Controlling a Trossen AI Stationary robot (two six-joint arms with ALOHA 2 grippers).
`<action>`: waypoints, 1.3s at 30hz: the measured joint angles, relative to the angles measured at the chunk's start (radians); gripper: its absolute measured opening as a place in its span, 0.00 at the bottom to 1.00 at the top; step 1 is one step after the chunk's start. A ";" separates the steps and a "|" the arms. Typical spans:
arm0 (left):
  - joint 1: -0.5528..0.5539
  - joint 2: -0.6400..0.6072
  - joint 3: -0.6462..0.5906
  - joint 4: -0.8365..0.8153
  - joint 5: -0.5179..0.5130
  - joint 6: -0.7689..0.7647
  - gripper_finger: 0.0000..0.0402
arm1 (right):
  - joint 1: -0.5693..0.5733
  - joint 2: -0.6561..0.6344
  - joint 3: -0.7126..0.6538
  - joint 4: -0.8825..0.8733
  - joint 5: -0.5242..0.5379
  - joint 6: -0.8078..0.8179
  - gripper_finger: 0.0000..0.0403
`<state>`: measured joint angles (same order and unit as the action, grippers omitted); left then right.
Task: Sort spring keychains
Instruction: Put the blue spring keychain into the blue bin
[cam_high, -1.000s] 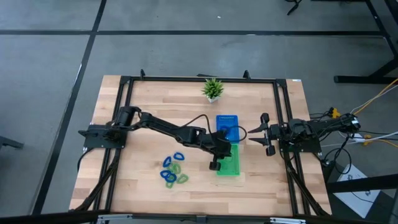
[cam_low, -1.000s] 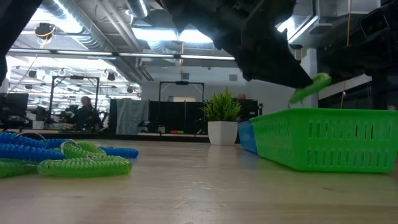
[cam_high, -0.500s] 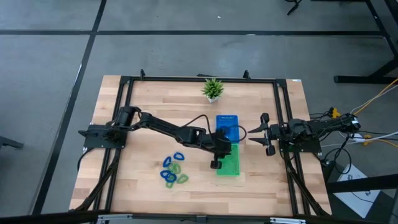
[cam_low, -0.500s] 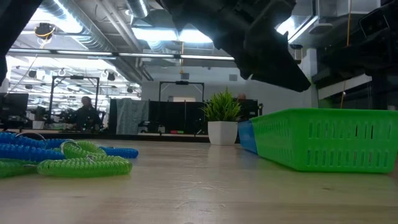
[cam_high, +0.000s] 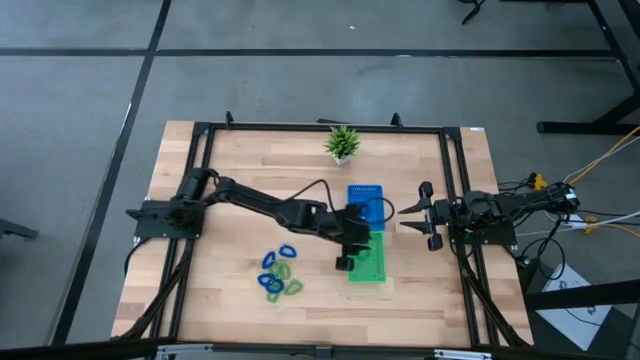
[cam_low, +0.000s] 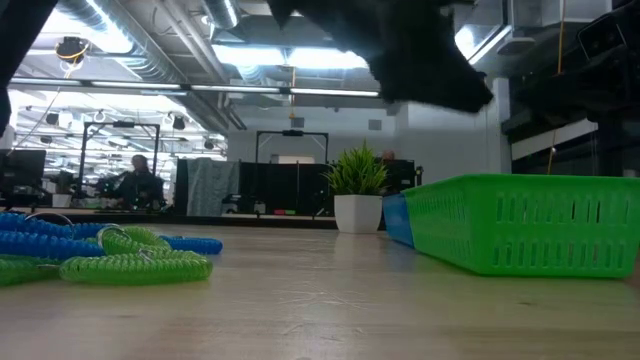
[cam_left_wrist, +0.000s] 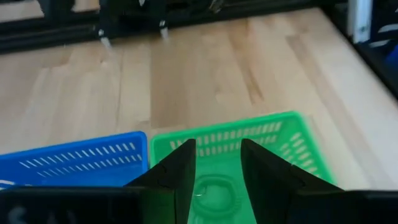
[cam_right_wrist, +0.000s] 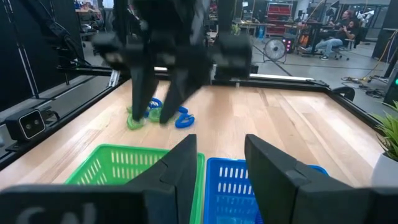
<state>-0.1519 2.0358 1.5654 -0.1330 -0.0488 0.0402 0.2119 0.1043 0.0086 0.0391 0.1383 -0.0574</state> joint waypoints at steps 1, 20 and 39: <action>0.000 -0.014 0.000 -0.010 0.005 0.000 0.30 | 0.000 0.000 0.000 0.000 0.000 0.000 0.34; -0.057 -0.243 0.001 -0.463 0.087 0.004 0.25 | 0.000 0.000 0.000 0.000 0.000 0.000 0.34; -0.116 -0.322 0.001 -0.797 0.139 0.032 0.24 | 0.000 0.000 0.000 0.000 0.000 0.000 0.34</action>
<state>-0.2674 1.7142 1.5665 -0.9301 0.0904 0.0724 0.2119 0.1043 0.0086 0.0391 0.1383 -0.0574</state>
